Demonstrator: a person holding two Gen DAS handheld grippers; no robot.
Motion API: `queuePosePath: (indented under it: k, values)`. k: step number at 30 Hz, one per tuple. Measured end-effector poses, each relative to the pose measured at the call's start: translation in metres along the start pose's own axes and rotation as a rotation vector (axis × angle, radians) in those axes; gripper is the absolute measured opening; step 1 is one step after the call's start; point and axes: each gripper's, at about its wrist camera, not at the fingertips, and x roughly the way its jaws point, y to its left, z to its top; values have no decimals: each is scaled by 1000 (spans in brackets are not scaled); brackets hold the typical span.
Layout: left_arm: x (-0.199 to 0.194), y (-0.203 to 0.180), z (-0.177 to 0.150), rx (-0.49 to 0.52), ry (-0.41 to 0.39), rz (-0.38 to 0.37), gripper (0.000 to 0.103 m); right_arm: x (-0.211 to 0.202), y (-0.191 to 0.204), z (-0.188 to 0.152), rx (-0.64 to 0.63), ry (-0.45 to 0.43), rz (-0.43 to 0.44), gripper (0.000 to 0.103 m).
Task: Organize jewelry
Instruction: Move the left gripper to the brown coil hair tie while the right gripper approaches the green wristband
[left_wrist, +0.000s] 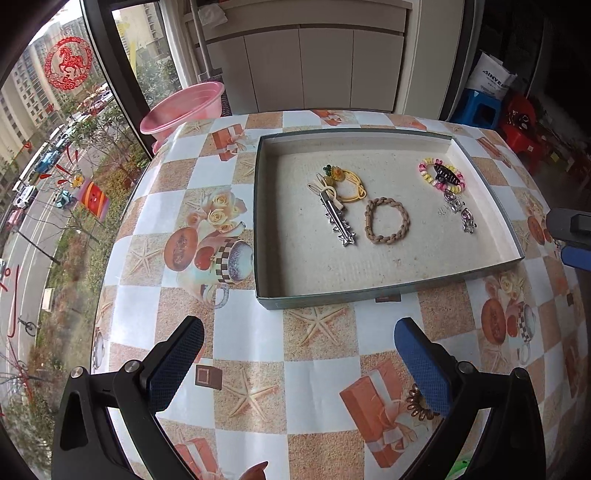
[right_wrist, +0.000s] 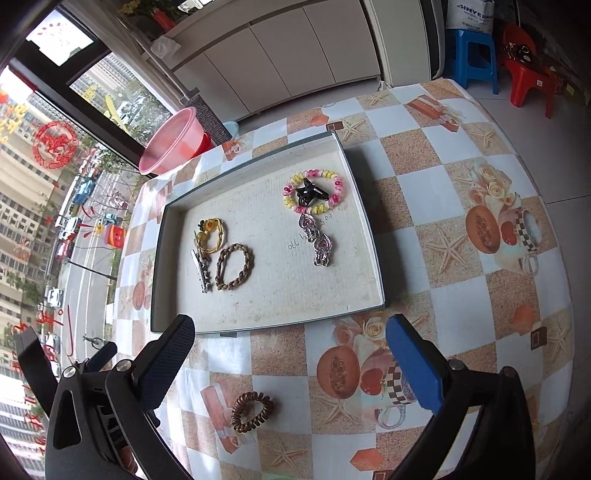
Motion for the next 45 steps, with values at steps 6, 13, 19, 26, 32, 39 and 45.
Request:
queuePosePath:
  k: [6, 13, 19, 26, 32, 39, 45]
  values:
    - [25, 12, -45, -56, -41, -94, 103, 0, -9, -42, 24, 69, -12, 103]
    - [53, 20, -88, -84, 19, -131, 103, 6, -16, -105, 16, 168, -66, 103]
    - [64, 19, -107, -74, 26, -141, 103, 7, -26, -151, 23, 227, -116, 103]
    - [58, 18, -97, -34, -13, -172, 103, 5, -29, -184, 9, 252, -167, 103]
    - [50, -2, -78, 30, -55, -209, 103, 3, -32, -197, -13, 250, -213, 103]
    - [39, -36, -52, 96, -74, -247, 103, 5, -35, -205, -20, 245, -249, 103]
    - [53, -53, -36, 121, -80, -263, 103, 3, -34, -211, -47, 234, -262, 103]
